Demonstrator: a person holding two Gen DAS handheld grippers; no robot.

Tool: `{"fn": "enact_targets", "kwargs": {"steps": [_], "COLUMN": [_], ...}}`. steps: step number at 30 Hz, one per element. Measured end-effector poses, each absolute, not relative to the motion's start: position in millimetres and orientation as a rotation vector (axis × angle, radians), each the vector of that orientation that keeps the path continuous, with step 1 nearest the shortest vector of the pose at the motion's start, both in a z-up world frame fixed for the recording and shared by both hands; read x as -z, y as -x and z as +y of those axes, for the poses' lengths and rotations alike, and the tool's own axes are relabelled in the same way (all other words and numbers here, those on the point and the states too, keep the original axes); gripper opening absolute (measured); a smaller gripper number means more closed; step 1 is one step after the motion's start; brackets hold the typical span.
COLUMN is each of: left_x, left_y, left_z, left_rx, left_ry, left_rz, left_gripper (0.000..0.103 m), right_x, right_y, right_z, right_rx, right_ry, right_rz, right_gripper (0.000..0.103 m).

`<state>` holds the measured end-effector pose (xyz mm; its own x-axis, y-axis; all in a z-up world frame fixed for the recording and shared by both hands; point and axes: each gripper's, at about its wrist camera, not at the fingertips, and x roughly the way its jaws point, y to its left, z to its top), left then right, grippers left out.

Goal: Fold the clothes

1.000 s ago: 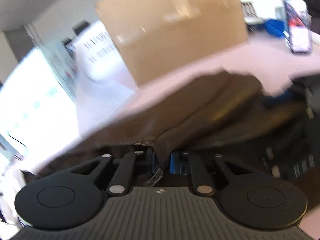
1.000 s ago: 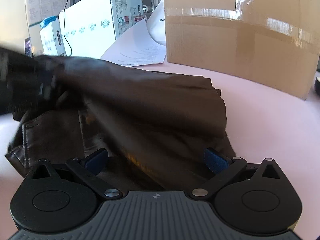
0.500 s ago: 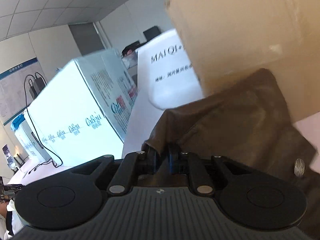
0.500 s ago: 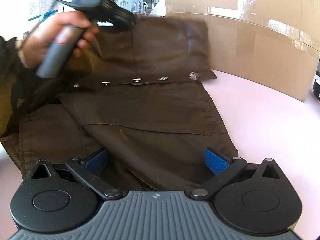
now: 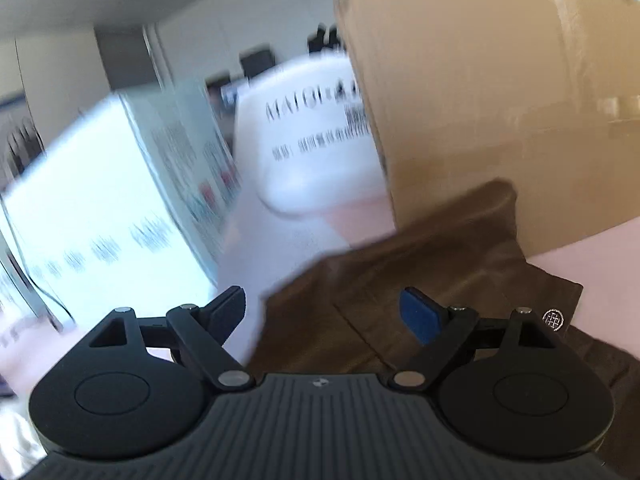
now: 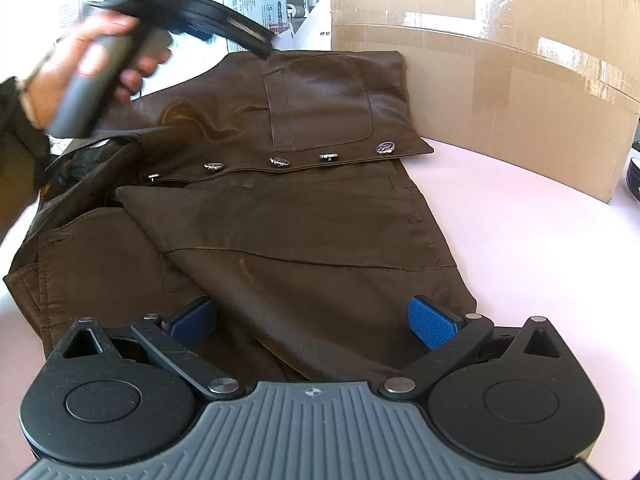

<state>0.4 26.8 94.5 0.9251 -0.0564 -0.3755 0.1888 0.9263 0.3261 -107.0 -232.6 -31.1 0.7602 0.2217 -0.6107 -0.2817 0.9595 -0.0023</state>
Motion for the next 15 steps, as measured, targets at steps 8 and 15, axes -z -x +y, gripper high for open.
{"fn": "enact_targets", "kwargs": {"steps": [8,15], "left_x": [-119,-55], "left_y": [79,92], "left_z": [96,110], "left_rx": [0.241,0.223], "left_ry": [-0.199,-0.229], "left_rz": [0.342,0.564], "left_gripper": [0.089,0.089], "right_x": [32,25], "right_y": [104,105], "right_z": [-234,-244], "right_rx": [-0.275,-0.377], "right_ry": [0.097,0.050], "right_rz": [0.652,0.628], "right_gripper": [0.103,0.103]}}
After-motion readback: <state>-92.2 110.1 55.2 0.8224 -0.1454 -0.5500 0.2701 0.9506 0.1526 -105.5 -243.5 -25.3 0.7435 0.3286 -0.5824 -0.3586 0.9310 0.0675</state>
